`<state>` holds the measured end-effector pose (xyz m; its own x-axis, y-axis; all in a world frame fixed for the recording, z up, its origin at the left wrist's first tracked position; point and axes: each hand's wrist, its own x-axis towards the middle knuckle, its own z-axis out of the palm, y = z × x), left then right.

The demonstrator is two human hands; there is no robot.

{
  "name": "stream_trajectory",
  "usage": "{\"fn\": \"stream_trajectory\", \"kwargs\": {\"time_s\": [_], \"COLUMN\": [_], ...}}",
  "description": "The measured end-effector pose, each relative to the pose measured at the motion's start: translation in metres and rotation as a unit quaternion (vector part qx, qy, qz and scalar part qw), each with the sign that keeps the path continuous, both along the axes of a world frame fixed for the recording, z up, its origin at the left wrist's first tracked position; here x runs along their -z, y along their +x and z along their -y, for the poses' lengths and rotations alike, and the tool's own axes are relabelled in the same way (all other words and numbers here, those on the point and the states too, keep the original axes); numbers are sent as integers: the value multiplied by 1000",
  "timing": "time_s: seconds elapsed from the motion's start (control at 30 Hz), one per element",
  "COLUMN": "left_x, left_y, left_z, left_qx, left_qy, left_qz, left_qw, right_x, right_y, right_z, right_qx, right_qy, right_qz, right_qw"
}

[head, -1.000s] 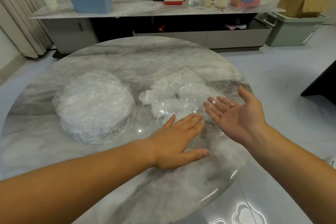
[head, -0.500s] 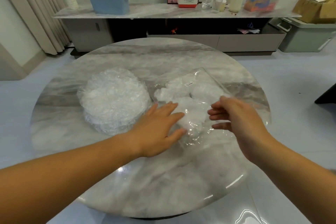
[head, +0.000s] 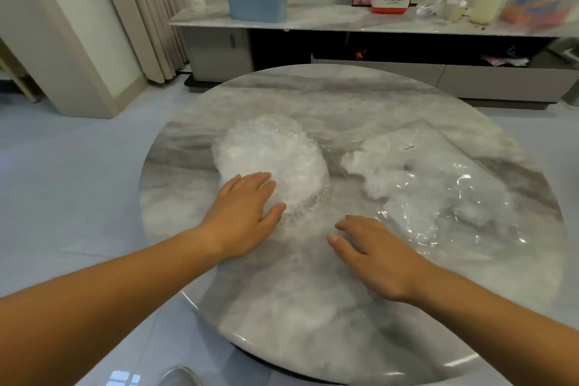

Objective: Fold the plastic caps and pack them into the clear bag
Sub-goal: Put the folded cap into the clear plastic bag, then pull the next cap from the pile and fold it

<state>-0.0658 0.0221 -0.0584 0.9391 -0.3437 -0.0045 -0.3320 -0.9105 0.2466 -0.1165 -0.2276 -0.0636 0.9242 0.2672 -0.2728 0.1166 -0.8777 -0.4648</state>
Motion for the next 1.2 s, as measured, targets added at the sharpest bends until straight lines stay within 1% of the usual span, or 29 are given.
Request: {"fn": "stream_trajectory", "kwargs": {"time_s": [0.13,0.27,0.4,0.47,0.57,0.63,0.7,0.77,0.83,0.9,0.97,1.0,1.1,1.2], "left_x": [-1,-2,0,-1,-3,-7,-11,-13,-8,1,11,15,20,21], "left_y": [0,-1,-1,-2,-5,-10,-22,-41,-62,-81,-92,-95,-93,-89], "left_z": [-8,-12,-13,-11,-6,-4,-3,-2,0,0,-1,-2,-6,-5], "left_qx": [6,1,-12,-14,-1,39,117,190,246,288,319,324,313,306], "left_qy": [-43,-92,-70,-53,-51,-42,-12,7,5,10,14,8,-33,-48], "left_qz": [18,5,4,15,40,63,95,101,53,-1,-26,-37,-80,-102], "left_qw": [999,996,997,998,998,996,989,977,968,958,947,945,946,945], "right_x": [2,-7,-10,-11,-12,-15,-21,-24,-19,-10,0,4,7,9], "right_y": [7,3,-5,-6,-7,-9,-13,-19,-30,-44,-57,-64,-75,-80], "right_z": [7,2,-2,-1,1,3,5,10,18,24,30,32,36,36], "right_qx": [17,16,-18,-30,-32,-24,-43,-114,-183,-230,-247,-247,-220,-211], "right_qy": [-5,14,34,38,52,87,118,105,64,27,20,34,88,85], "right_qz": [25,68,72,76,92,104,136,193,213,177,113,88,51,20], "right_qw": [1000,997,997,996,994,990,983,969,957,957,962,965,970,974]}}
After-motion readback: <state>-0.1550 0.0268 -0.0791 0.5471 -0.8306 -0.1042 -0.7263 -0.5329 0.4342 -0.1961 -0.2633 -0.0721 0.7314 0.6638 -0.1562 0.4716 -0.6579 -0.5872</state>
